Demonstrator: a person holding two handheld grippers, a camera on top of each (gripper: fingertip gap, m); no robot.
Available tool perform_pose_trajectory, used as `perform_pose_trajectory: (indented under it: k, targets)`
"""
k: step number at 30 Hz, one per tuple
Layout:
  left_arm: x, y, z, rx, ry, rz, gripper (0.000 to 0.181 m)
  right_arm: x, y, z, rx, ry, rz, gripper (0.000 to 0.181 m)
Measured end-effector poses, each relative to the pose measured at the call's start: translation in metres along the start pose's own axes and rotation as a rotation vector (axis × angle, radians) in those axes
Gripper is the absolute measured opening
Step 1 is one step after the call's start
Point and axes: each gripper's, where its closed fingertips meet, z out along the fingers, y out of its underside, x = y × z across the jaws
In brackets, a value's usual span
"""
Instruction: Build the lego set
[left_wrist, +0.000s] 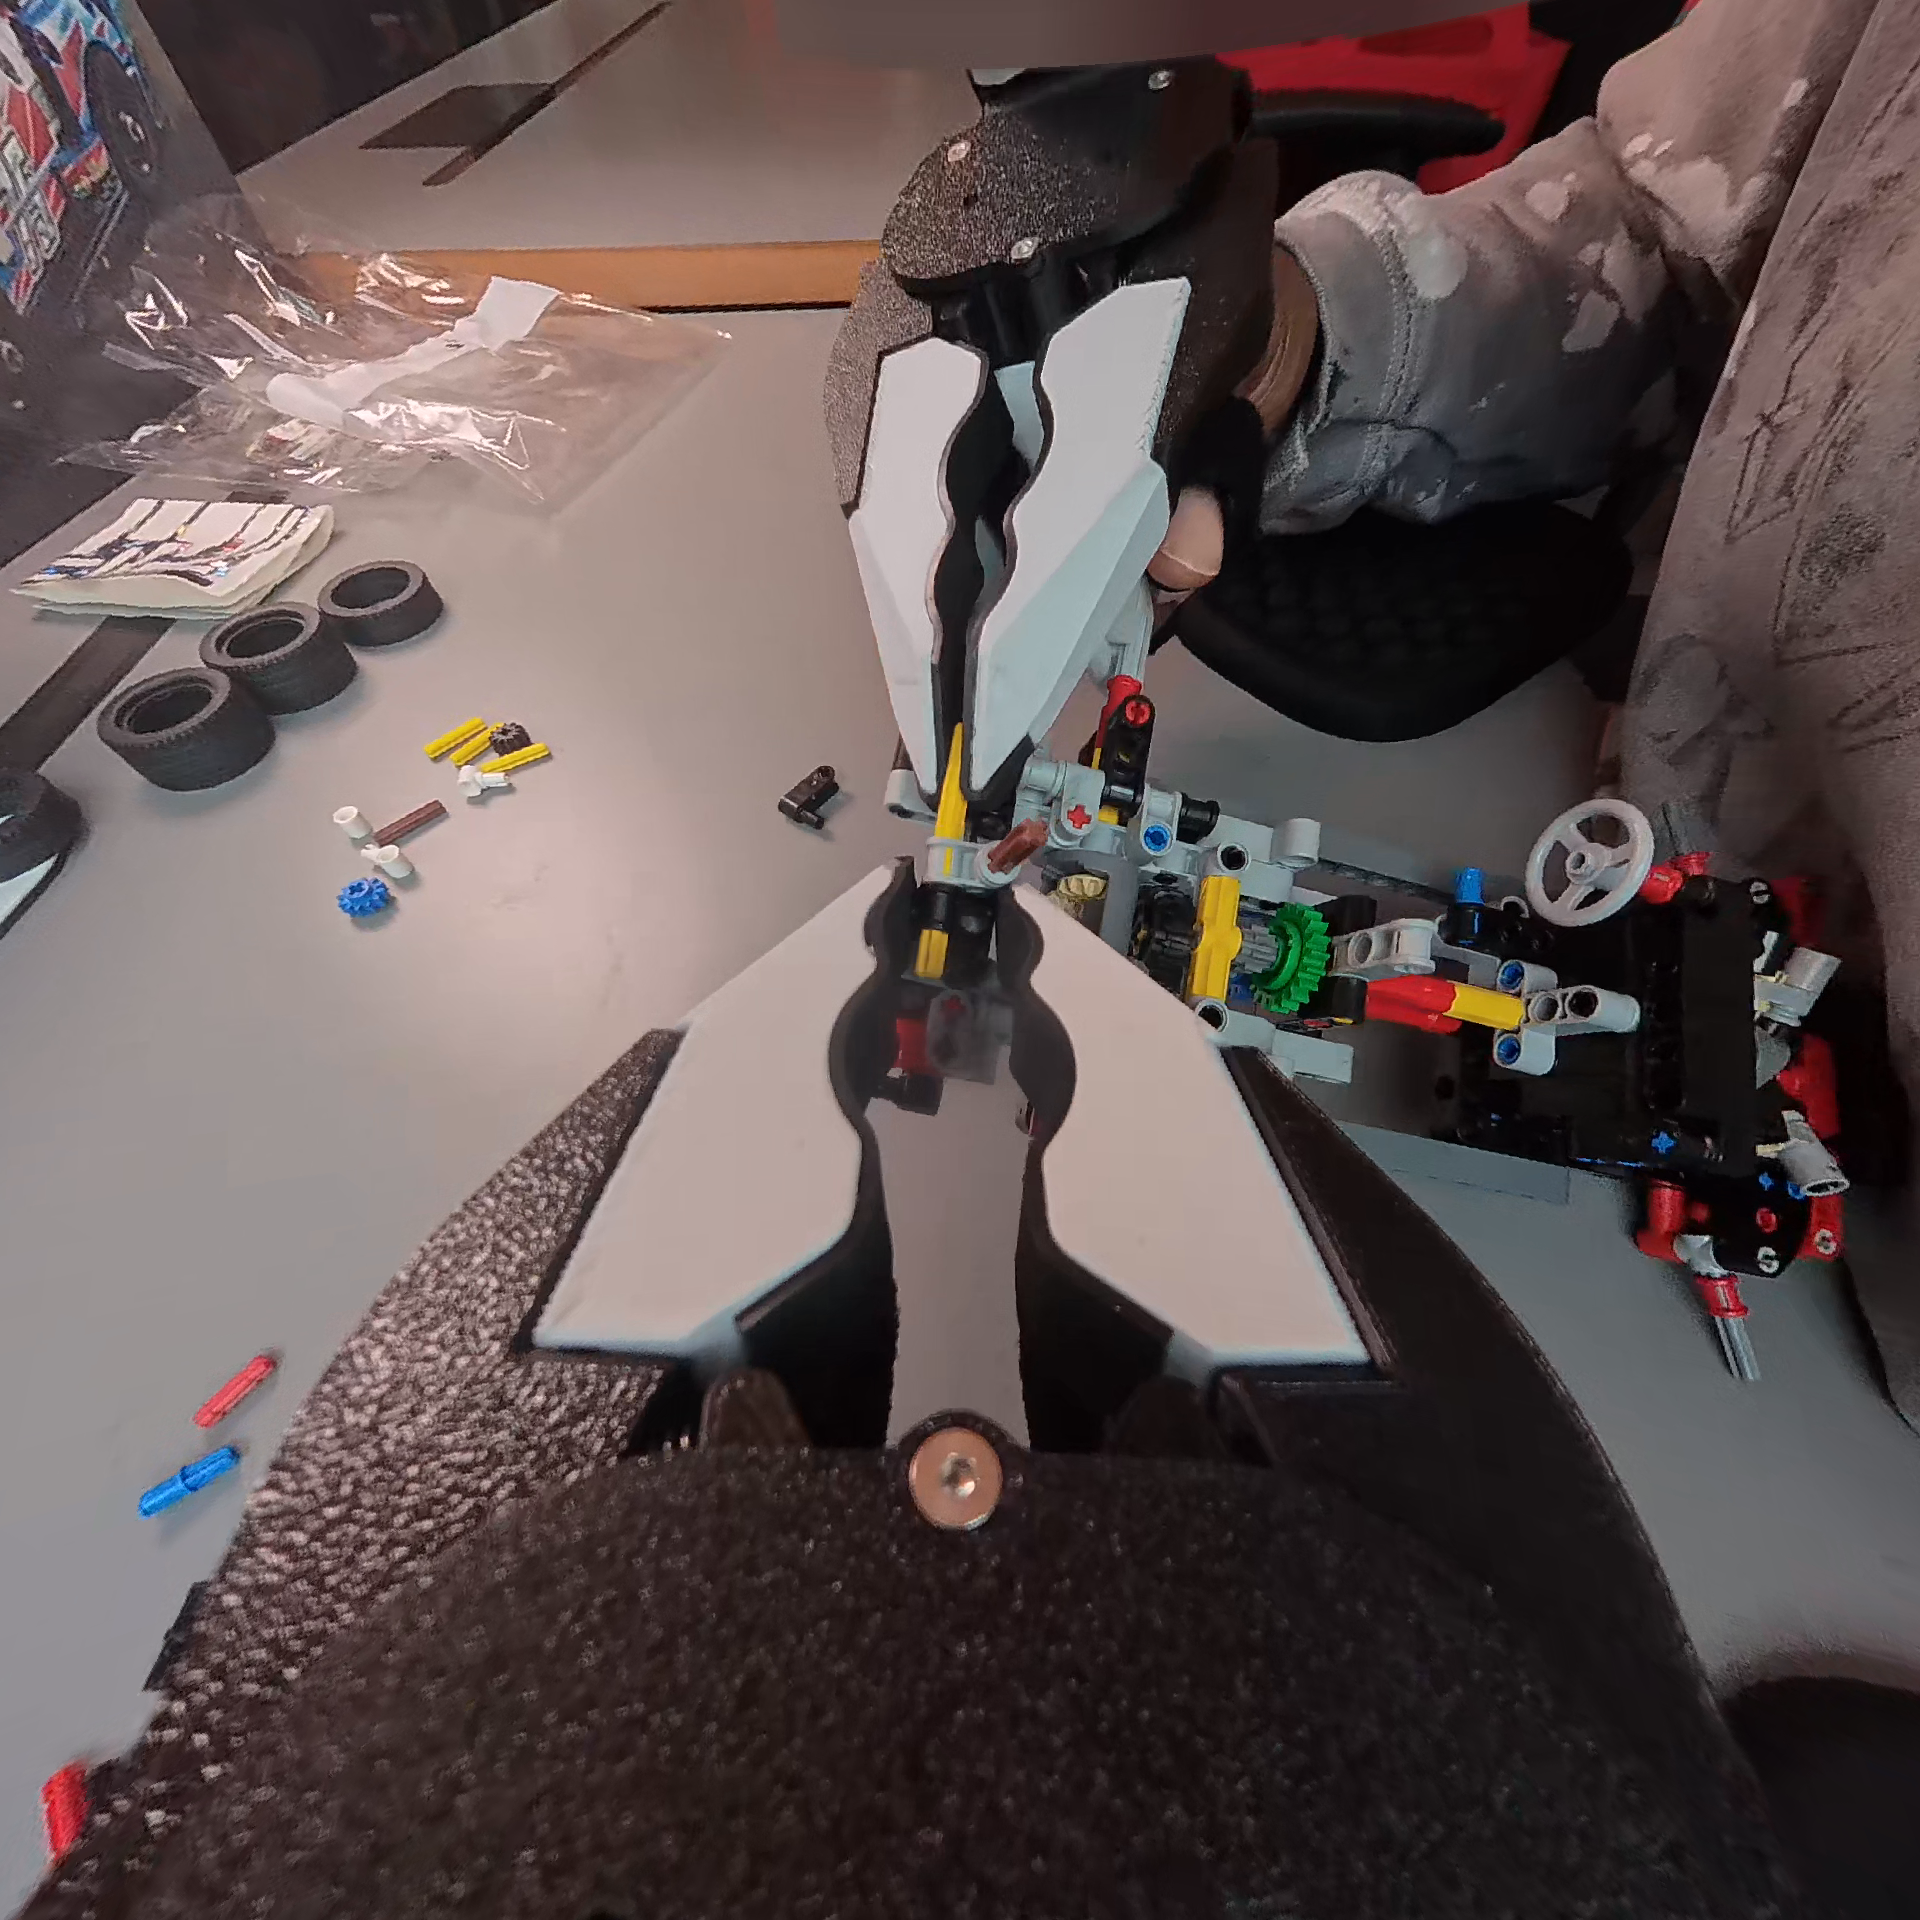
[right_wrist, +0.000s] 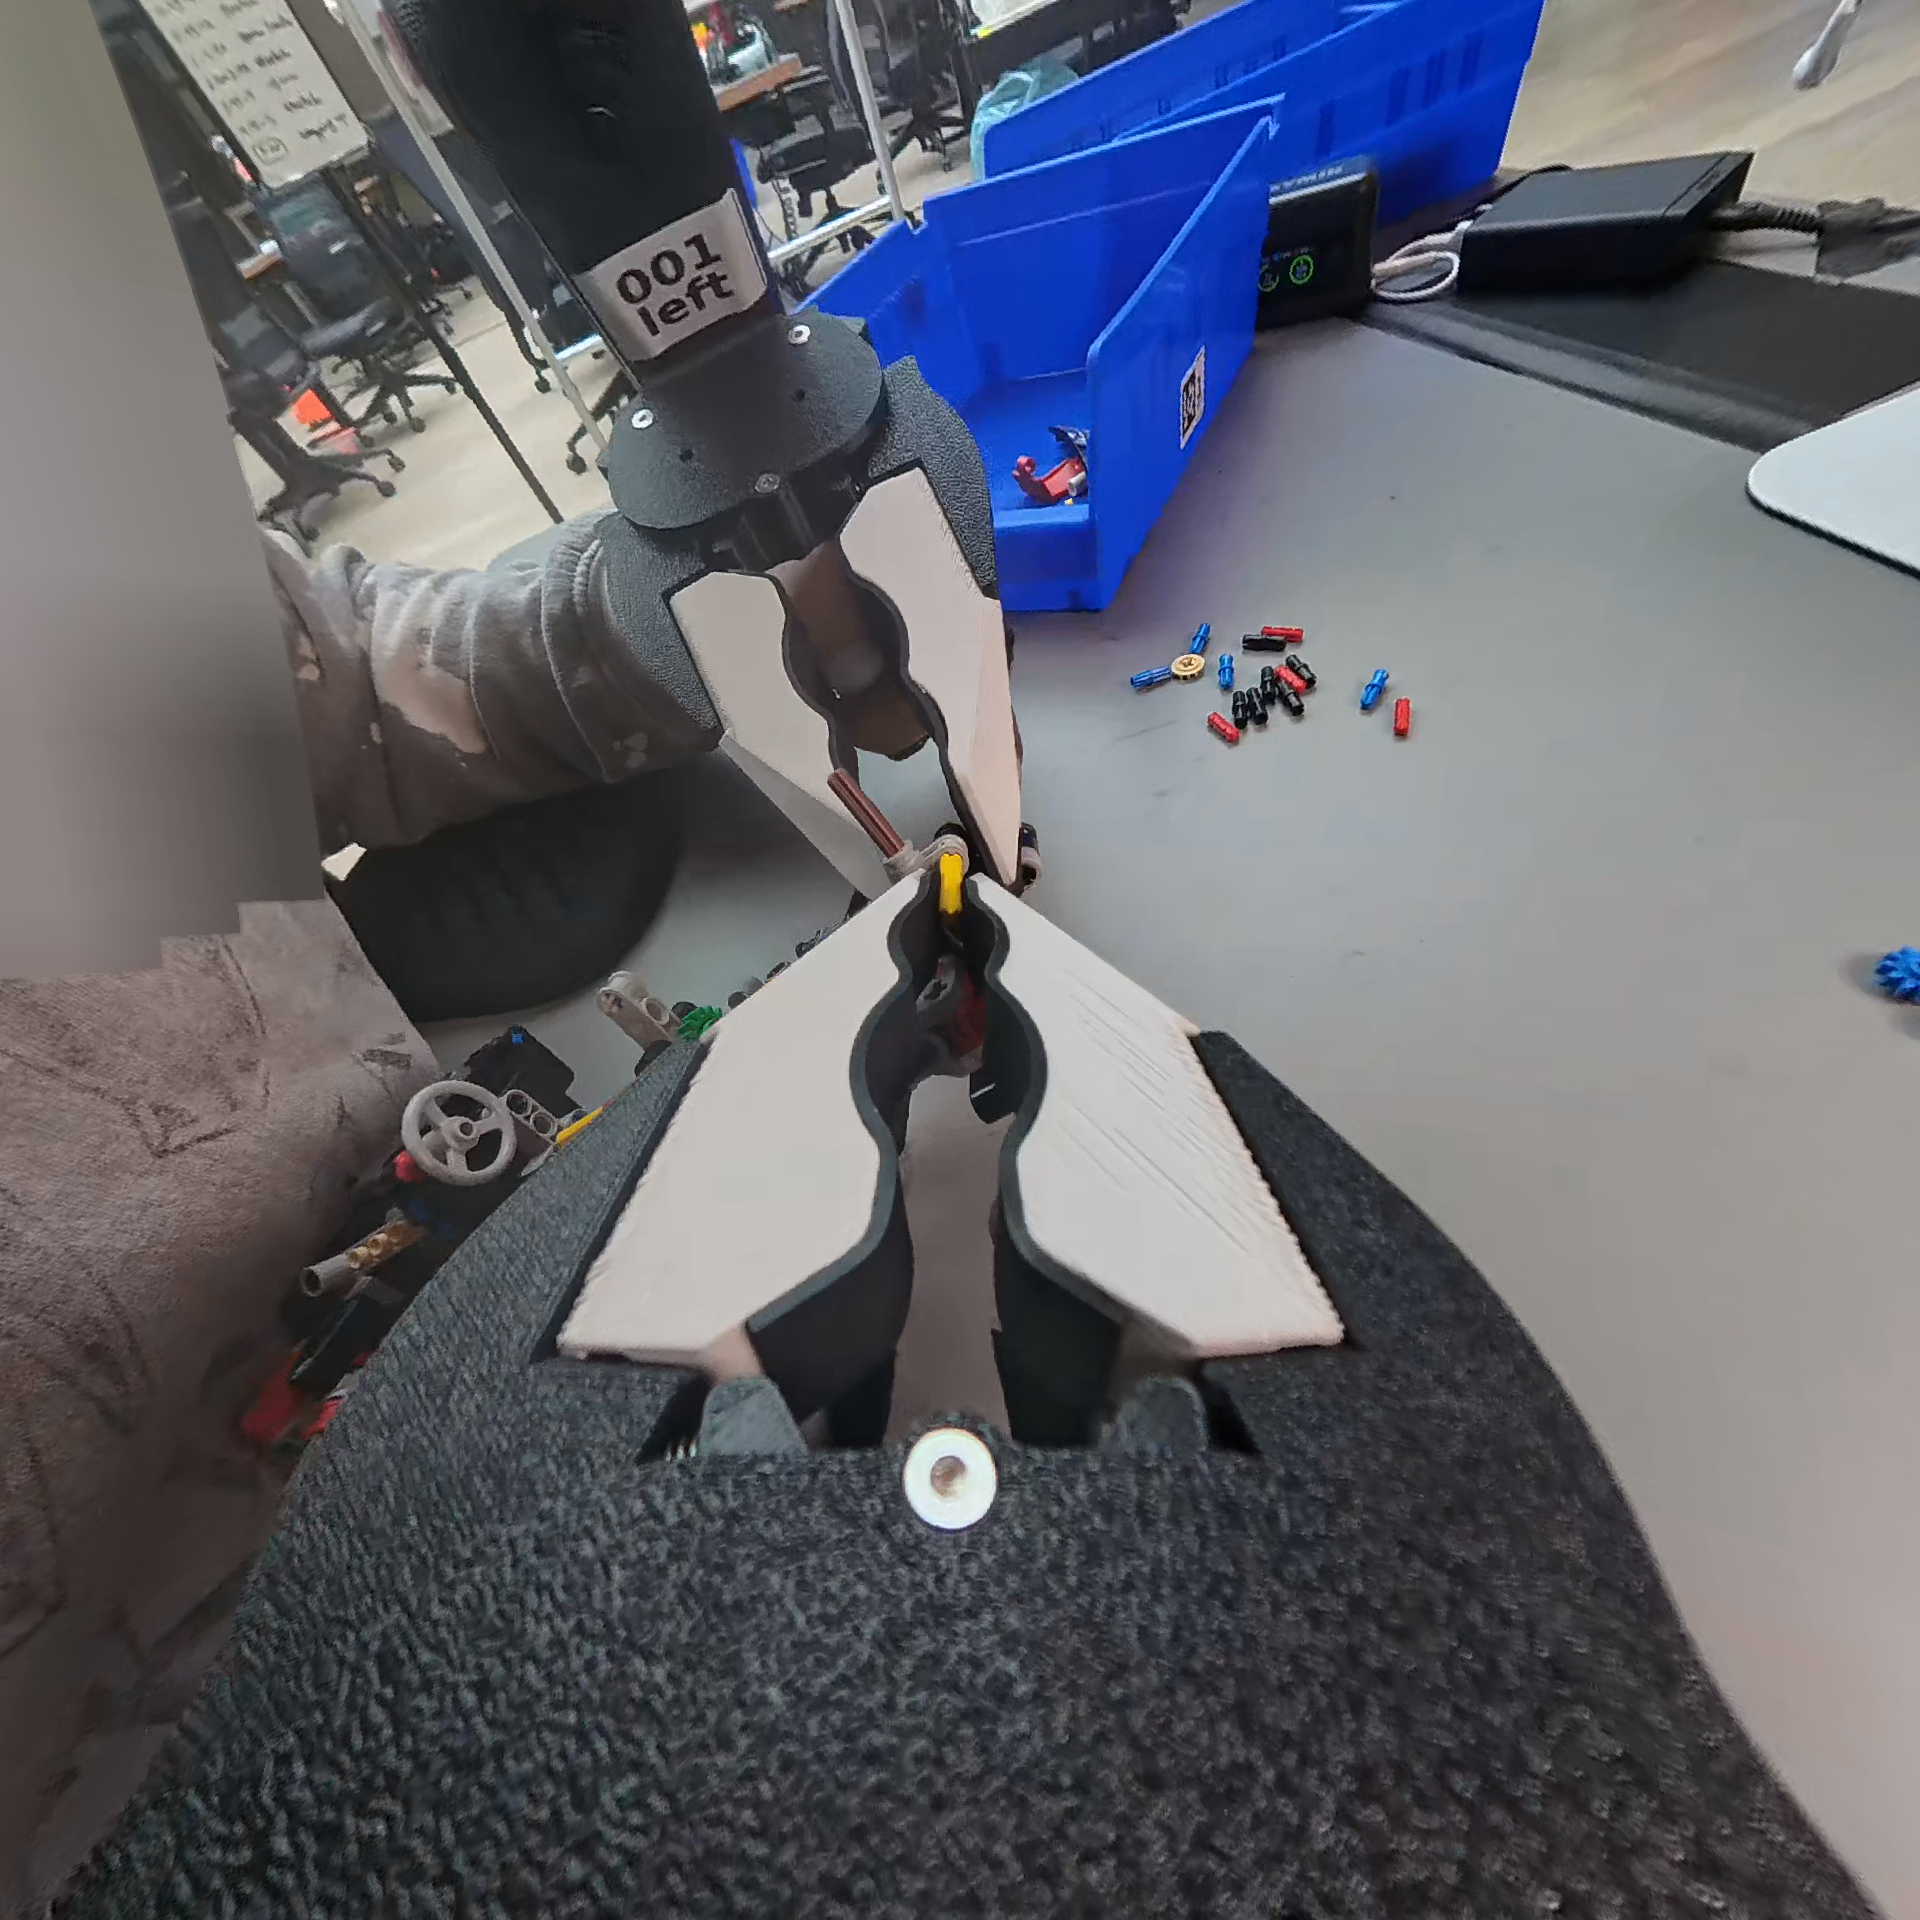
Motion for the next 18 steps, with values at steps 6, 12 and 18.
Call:
perform_pose_trajectory:
  k: [6, 12, 18]
  targets:
    - [0.001, 0.005, 0.002, -0.017, -0.002, -0.013, 0.012, 0.001, 0.007, 0.003, -0.147, -0.003, 0.021, 0.0]
    - [0.0, 0.02, 0.01, -0.092, -0.003, 0.01, 0.011, 0.008, 0.022, 0.006, -0.322, -0.032, 0.067, 0.0]
    - [0.0, 0.038, 0.015, -0.134, 0.028, -0.019, 0.011, 0.014, 0.037, 0.016, -0.32, -0.104, 0.242, 0.0]
